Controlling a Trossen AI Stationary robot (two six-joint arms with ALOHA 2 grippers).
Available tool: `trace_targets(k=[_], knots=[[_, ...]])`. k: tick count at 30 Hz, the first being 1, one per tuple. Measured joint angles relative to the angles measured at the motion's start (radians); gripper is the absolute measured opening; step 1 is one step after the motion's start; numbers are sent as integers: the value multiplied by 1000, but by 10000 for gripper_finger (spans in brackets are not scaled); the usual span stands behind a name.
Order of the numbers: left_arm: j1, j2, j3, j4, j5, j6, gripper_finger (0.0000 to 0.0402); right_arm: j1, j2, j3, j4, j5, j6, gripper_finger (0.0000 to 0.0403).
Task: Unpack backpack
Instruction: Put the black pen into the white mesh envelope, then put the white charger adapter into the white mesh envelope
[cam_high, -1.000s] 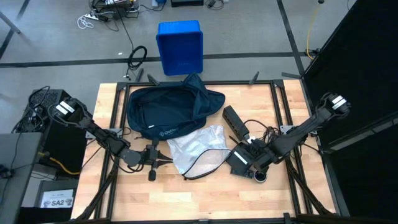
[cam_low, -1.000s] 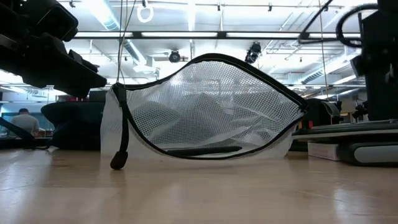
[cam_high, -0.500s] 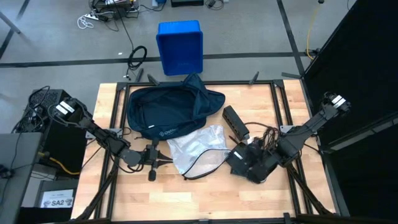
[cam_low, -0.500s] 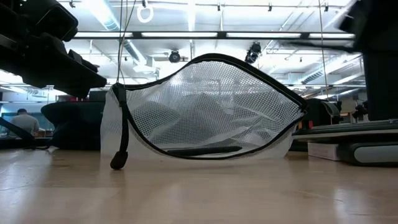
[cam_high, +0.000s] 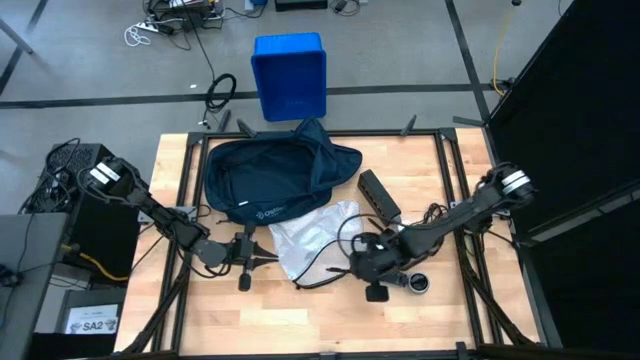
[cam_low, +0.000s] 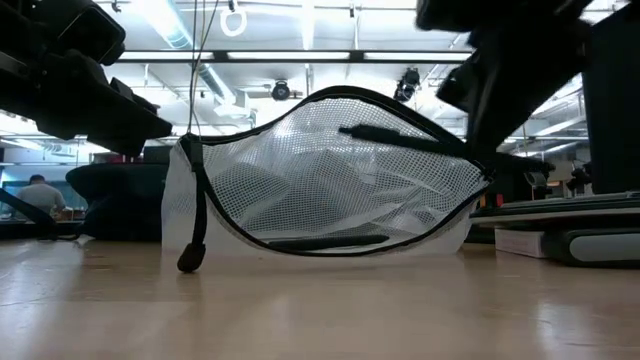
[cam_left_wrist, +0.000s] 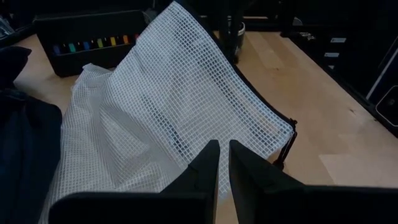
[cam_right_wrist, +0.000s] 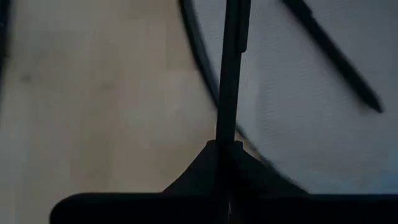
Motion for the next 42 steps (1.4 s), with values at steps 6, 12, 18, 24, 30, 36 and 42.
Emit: trace_targets(k=[6, 12, 18, 24, 30, 36, 42], knots=[[0, 0, 0, 0, 0, 0, 10, -54, 88, 116, -28, 20, -116, 0], [0, 0, 0, 0, 0, 0, 10, -119, 144, 149, -27, 22, -148, 0], [0, 0, 0, -1, 0, 0, 10, -160, 150, 148, -56, 27, -154, 20], [0, 0, 0, -1, 0, 0, 10, -150, 141, 148, -64, 52, -158, 100], [0, 0, 0, -1, 0, 0, 10, -117, 95, 148, -203, 44, -72, 164], [0, 0, 0, 1, 0, 0, 10, 3, 4, 148, -348, 31, -26, 167], [0, 0, 0, 1, 0, 0, 10, 141, -98, 144, -488, 207, 144, 133]])
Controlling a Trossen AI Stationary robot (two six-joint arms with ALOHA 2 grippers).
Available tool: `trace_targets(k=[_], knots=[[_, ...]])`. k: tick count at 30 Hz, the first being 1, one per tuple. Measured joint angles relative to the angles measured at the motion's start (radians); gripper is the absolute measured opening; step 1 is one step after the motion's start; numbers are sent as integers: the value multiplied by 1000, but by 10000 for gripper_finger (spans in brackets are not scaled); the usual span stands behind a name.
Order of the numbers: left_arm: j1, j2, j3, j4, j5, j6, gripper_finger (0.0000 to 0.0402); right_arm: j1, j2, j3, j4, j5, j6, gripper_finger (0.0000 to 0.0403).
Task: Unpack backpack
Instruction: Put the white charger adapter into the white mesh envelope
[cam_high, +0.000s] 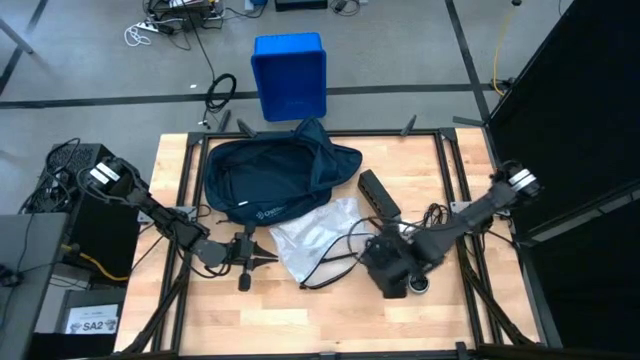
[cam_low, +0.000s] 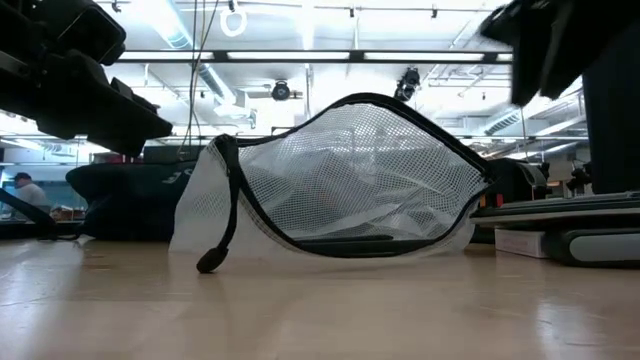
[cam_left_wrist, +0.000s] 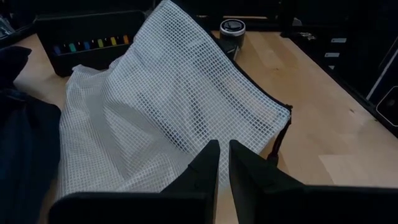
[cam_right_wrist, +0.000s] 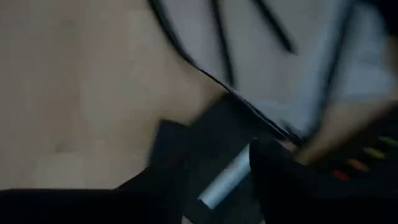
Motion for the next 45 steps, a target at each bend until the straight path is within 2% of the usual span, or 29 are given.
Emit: trace_targets(k=[4, 9, 15, 20, 24, 28, 30, 32, 37, 39, 45], knots=[[0, 0, 0, 0, 0, 0, 10, 75, -85, -58, -80, 191, 143, 112], [0, 0, 0, 1, 0, 0, 10, 56, -217, -217, -190, 273, 438, 103], [0, 0, 0, 1, 0, 0, 10, -69, -333, -435, -183, 204, 558, 109], [0, 0, 0, 1, 0, 0, 10, -185, -372, -560, -130, 159, 522, 108], [0, 0, 0, 1, 0, 0, 10, -251, -375, -631, -14, 83, 432, 103], [0, 0, 0, 1, 0, 0, 10, -272, -375, -674, 151, -49, 318, 103], [0, 0, 0, 1, 0, 0, 10, -252, -375, -678, 198, -138, 307, 101], [0, 0, 0, 1, 0, 0, 10, -218, -375, -676, 202, -183, 315, 97], [0, 0, 0, 0, 0, 0, 10, -141, -375, -670, 203, -186, 360, 89], [0, 0, 0, 0, 0, 0, 10, -125, -375, -670, 204, -153, 381, 91], [0, 0, 0, 0, 0, 0, 10, -139, -374, -670, 203, -43, 424, 127]])
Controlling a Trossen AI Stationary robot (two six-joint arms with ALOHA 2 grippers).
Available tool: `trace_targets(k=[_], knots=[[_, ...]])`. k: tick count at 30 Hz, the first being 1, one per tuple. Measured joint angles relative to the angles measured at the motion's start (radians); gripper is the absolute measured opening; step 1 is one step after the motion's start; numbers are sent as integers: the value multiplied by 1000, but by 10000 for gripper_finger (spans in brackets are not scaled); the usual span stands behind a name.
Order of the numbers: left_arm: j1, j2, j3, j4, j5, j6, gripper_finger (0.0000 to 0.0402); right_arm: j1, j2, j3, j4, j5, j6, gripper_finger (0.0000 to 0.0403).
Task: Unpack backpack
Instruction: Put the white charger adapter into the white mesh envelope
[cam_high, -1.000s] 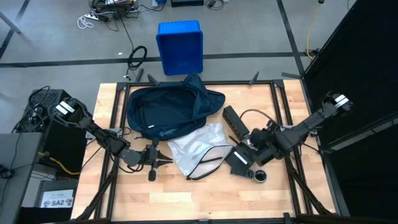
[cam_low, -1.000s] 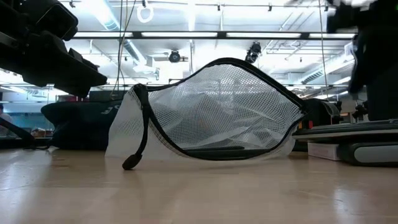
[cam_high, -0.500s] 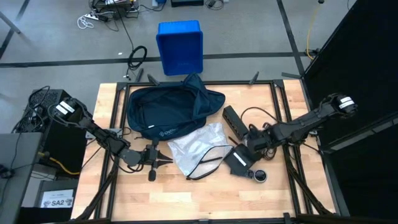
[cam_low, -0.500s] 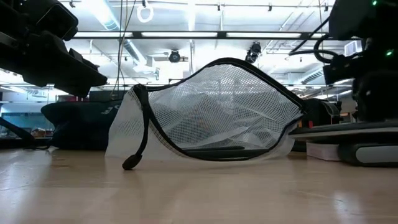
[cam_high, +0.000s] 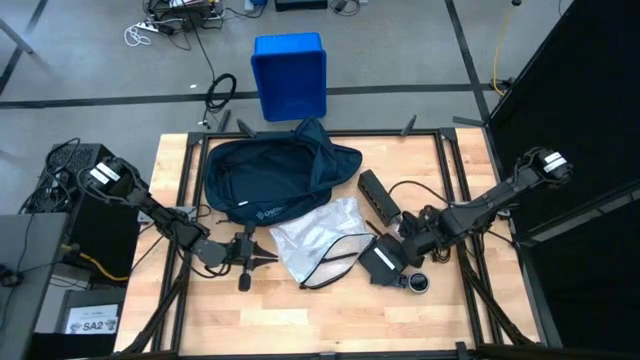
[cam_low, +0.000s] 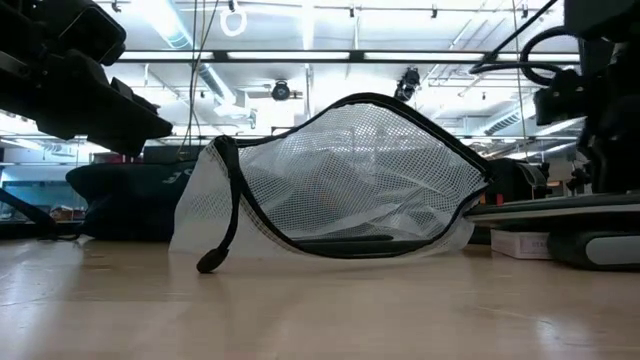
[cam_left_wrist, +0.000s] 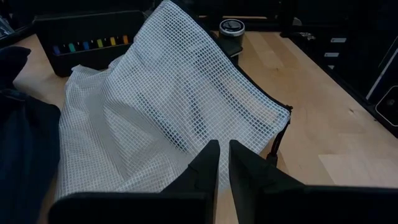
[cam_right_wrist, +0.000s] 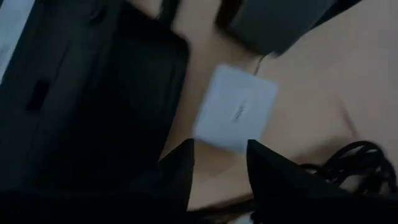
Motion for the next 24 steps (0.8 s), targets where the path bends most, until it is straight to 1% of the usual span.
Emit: trace_targets(k=[4, 10, 14, 17, 19, 22, 24], knots=[[0, 0, 0, 0, 0, 0, 10, -25, 0, 0, 14, 28, 4, 172], [0, 0, 0, 0, 0, 0, 10, -73, 0, -2, 69, 34, 82, 244], [0, 0, 0, 0, 0, 0, 10, -99, 0, -43, 84, 21, 90, 275], [0, 0, 0, -1, 0, 0, 10, -119, 0, -101, 132, -16, 108, 280], [0, 0, 0, -1, 0, 0, 10, -126, 0, -145, 186, -31, 122, 276], [0, 0, 0, -1, 0, 0, 10, -128, -4, -188, 263, -37, 132, 258], [0, 0, 0, -1, 0, 0, 10, -125, -4, -193, 284, -36, 122, 236]])
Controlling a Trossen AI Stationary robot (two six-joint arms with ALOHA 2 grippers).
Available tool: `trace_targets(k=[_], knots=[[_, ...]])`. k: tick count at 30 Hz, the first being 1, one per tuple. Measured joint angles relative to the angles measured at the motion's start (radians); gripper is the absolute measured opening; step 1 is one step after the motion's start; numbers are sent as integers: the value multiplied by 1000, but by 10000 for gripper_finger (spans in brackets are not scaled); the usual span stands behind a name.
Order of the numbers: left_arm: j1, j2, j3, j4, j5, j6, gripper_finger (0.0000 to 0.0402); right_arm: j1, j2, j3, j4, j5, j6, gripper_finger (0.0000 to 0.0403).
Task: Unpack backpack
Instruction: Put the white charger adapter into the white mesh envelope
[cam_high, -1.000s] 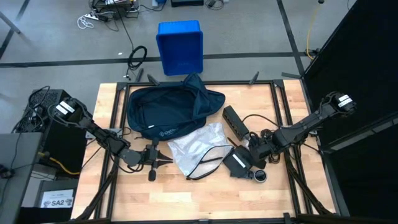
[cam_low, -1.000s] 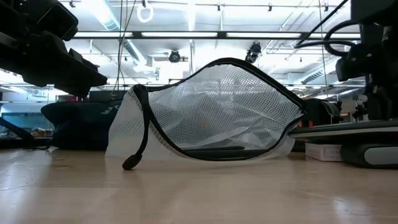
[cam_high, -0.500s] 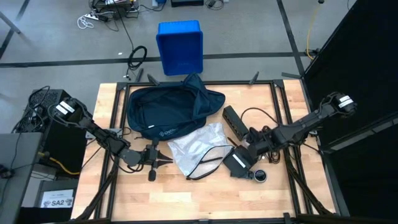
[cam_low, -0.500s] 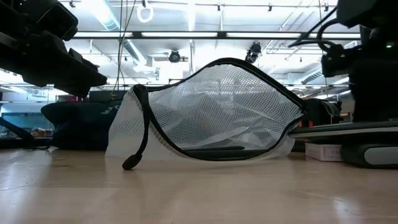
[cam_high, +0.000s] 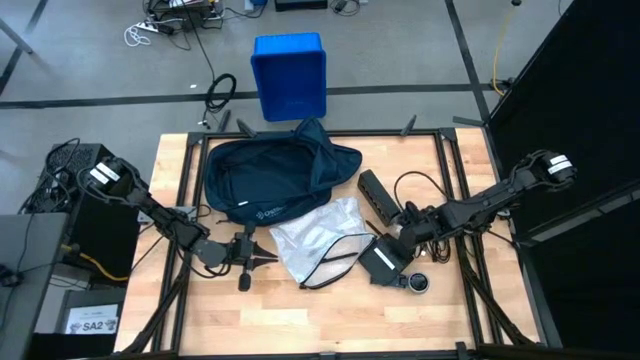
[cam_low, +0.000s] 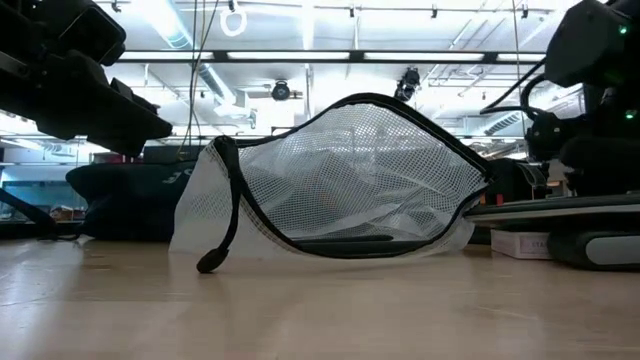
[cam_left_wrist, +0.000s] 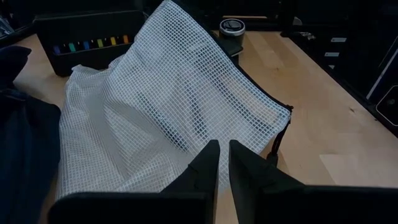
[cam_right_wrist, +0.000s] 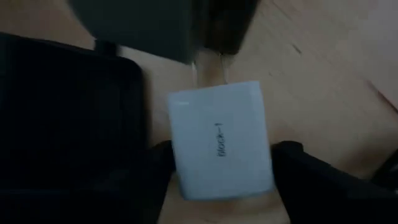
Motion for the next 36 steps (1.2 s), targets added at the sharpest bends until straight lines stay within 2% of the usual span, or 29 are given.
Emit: trace_targets(k=[5, 13, 18, 26, 29, 33, 36], knots=[[0, 0, 0, -1, 0, 0, 10, 31, -1, 19, 4, 16, -16, 149], [0, 0, 0, -1, 0, 0, 10, 96, -3, 99, -117, -10, 57, 147], [0, 0, 0, -1, 0, 0, 10, 163, -3, 198, -238, -3, 116, 147], [0, 0, 0, 0, 0, 0, 10, 283, -4, 417, -444, 110, 169, 147], [0, 0, 0, -1, 0, 0, 10, 307, 1, 459, -354, 187, 113, 147], [0, 0, 0, -1, 0, 0, 10, 278, 53, 460, -109, 189, -43, 147], [0, 0, 0, 0, 0, 0, 10, 231, 123, 460, 66, 148, -179, 148]])
